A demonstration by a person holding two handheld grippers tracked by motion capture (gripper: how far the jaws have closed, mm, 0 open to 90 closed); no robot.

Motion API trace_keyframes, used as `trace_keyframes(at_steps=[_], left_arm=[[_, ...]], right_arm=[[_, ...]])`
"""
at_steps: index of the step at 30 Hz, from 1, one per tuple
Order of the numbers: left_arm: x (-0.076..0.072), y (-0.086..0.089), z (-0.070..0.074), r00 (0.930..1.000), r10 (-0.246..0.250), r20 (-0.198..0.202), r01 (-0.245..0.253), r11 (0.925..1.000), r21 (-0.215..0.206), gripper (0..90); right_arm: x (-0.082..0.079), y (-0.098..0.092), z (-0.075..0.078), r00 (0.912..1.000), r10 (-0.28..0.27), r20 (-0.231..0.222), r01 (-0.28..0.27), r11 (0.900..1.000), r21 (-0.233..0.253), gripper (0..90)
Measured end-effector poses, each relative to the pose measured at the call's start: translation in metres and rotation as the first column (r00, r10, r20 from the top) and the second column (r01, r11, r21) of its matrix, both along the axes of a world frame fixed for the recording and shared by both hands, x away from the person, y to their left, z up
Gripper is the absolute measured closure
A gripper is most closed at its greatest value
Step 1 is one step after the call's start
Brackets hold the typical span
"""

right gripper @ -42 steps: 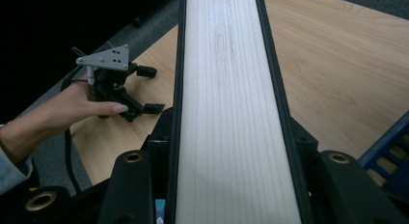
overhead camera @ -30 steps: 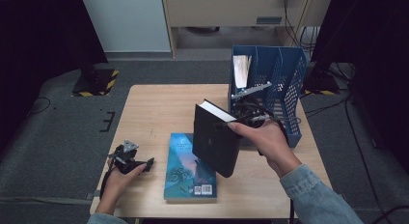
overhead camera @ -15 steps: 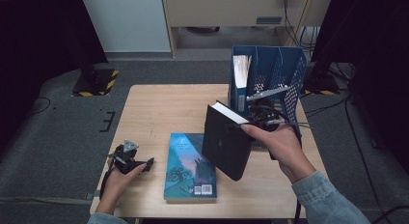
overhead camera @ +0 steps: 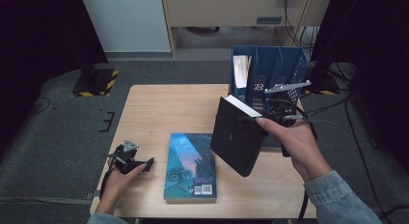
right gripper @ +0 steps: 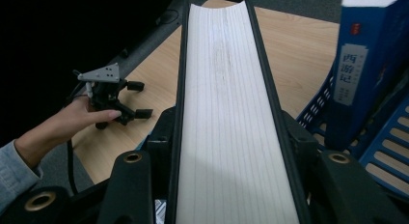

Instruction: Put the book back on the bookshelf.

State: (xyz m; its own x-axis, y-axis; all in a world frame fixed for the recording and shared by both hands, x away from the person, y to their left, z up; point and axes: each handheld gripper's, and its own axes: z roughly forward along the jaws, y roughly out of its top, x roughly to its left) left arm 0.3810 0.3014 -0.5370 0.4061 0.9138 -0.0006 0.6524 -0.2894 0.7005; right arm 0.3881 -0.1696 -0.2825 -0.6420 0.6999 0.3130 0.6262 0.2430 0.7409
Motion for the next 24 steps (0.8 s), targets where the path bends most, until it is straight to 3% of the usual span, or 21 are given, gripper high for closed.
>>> trace_keyframes(at_steps=[12,24], left_arm=[[0.000,0.001,0.000,1.0000,-0.006,-0.004,0.006,1.0000,0.008,0.0],[0.000,0.001,0.000,1.0000,-0.007,-0.004,0.007,0.9999,0.008,0.0]], right_arm=[[0.002,-0.033,0.007,0.9977,-0.068,0.003,0.068,0.997,0.026,51.8],[0.003,-0.074,0.010,0.9867,-0.162,0.002,0.162,0.987,0.020,51.7]])
